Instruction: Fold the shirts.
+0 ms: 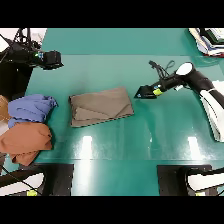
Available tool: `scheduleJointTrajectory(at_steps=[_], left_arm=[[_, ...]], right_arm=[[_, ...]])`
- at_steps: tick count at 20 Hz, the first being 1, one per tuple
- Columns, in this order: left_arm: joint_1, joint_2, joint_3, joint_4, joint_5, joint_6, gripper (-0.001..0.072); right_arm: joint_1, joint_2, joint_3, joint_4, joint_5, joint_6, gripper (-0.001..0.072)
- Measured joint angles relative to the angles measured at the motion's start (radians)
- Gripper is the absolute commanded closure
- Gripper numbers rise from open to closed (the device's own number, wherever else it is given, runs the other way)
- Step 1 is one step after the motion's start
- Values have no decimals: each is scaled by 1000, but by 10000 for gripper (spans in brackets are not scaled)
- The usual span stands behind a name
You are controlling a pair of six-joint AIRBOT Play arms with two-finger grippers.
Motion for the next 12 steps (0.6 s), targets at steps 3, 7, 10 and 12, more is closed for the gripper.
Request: scheduleJointTrajectory(at_steps=[3,7,10,12], left_arm=[[0,-1,0,-11,1,0,684],[0,-1,0,-17,2,1,684],[0,-1,0,-20,2,5,684],[0,-1,0,-21,-2,6,684]], right_arm=[[-19,-50,-42,89,-23,-14,42],[52,-155,8,211,-48,-45,108],[136,-237,101,241,-56,-55,368],[183,-278,159,243,-60,-57,600]])
